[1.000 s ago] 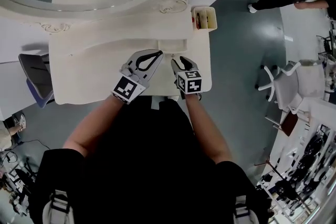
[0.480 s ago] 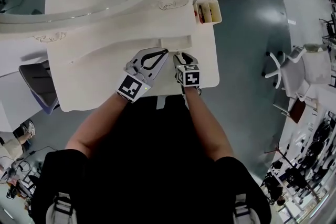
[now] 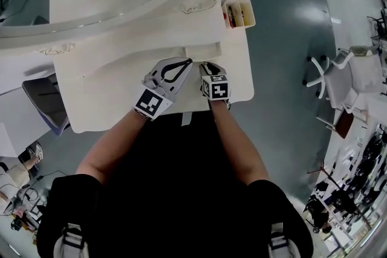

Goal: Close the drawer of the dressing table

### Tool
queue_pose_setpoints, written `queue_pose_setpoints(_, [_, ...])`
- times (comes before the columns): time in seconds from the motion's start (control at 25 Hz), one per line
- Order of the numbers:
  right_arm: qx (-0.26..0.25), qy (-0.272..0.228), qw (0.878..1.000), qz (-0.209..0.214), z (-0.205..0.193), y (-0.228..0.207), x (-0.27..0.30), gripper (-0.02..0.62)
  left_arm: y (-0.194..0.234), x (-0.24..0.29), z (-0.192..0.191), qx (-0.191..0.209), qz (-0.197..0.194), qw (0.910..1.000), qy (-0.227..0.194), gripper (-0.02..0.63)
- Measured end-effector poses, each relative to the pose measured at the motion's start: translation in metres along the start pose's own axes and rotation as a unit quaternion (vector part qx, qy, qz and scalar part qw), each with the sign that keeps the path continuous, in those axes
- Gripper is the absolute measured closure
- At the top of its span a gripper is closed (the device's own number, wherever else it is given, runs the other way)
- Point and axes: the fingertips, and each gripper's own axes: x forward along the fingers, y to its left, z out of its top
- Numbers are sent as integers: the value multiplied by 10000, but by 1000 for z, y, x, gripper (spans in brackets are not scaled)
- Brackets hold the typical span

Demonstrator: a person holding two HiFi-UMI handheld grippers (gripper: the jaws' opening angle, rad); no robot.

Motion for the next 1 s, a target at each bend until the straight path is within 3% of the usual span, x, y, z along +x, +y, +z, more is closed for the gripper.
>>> queue_pose_setpoints(1.0, [59,-124,9999,-50,33,-7,10,499,12,4,0,-65,88,9999,-35,612])
